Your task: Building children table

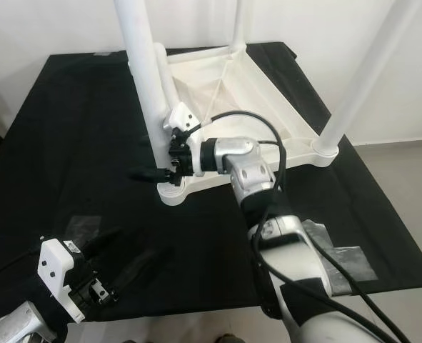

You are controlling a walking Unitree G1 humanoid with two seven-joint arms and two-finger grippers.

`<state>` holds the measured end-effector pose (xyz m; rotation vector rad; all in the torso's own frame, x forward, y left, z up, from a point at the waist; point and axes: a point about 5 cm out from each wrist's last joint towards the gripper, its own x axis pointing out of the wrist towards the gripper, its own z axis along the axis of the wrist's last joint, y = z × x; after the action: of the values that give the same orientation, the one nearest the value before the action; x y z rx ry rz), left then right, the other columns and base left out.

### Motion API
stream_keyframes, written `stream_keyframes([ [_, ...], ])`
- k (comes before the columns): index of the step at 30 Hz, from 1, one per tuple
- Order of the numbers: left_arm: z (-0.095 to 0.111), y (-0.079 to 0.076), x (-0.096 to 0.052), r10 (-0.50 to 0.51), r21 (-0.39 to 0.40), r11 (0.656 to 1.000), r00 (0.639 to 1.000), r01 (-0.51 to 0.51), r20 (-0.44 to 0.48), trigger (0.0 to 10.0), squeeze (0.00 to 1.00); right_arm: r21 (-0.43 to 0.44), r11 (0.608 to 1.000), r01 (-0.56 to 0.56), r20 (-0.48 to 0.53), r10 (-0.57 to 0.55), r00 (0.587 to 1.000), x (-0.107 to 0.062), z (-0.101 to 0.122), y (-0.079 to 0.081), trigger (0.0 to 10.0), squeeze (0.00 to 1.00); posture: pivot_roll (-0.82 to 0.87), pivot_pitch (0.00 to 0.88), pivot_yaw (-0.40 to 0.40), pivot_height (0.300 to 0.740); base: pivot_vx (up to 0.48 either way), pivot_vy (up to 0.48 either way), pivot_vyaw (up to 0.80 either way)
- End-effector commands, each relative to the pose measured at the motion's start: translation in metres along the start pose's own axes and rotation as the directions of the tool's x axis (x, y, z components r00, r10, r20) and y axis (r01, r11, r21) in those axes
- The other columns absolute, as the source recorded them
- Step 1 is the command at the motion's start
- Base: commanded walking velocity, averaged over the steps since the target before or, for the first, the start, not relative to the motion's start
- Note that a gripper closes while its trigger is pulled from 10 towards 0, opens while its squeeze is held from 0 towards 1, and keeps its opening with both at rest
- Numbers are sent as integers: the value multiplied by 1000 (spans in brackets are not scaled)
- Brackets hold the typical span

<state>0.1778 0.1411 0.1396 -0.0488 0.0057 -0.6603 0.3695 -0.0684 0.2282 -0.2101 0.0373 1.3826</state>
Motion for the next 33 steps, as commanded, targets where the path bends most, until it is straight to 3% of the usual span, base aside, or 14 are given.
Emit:
stream_keyframes([
  [1,-4,0,-1,8,-3,1000,1000,-8,-14,10000,0,48,997,-56,-34,58,998,8,-15,7,0,0,8,111,-10,740,0,0,0],
  [5,-4,0,-1,8,-1,1000,1000,-8,-14,10000,0,56,997,-44,-17,45,999,7,-15,4,0,0,6,111,-10,740,0,0,0],
  [12,-4,0,-1,7,0,1000,1000,-7,-12,10000,0,30,996,87,18,-88,996,-8,-19,-5,0,0,0,114,-8,740,0,0,0],
  [14,-4,1,-2,8,1,1000,1000,-8,-10,10000,0,62,965,256,-14,-256,967,-14,-35,2,0,0,-8,130,-15,740,0,0,0],
  [15,-4,1,-2,8,1,1000,1000,-8,-10,10000,0,62,965,256,-14,-256,967,-14,-35,2,0,0,-8,130,-15,740,0,0,0],
  [17,-3,1,-3,9,3,1000,1000,-9,-9,10000,0,88,928,362,-39,-360,932,-12,-43,7,0,0,-13,133,-16,740,0,0,0],
  [18,-3,2,-4,10,4,1000,1000,-10,-9,10000,0,106,748,655,-62,-653,755,-14,-49,6,0,0,-17,136,-14,740,0,0,0],
  [19,-2,3,-4,10,5,1000,1000,-9,-9,10000,0,86,652,753,-62,-751,658,-10,-54,28,0,0,-14,148,0,740,0,0,0],
  [21,-2,3,-4,10,5,1000,1000,-9,-9,10000,0,86,652,753,-62,-751,658,-10,-54,28,0,0,-14,148,0,740,0,0,0],
  [22,-2,4,-4,10,6,1000,1000,-10,-9,10000,0,85,625,776,-66,-773,630,-3,-58,48,0,0,-39,134,15,740,0,0,0],
  [24,-3,5,-3,7,4,1000,1000,-7,-9,10000,0,66,627,776,-45,-775,630,-2,-55,54,0,0,-29,132,14,740,0,0,0],
  [25,-4,6,-2,1,0,1000,1000,-1,-8,10000,0,66,677,733,-41,-732,680,4,-55,54,0,0,-37,119,6,740,0,0,0],
  [32,-4,6,-1,11,6,1000,1000,-11,-3,10000,0,71,678,732,-36,-731,681,7,-53,53,0,0,-32,114,3,740,0,0,0],
  [33,-4,6,0,16,8,1000,1000,-16,-1,10000,0,81,695,715,-29,-715,699,10,-51,53,10000,741,-29,111,1,740,0,0,0],
])
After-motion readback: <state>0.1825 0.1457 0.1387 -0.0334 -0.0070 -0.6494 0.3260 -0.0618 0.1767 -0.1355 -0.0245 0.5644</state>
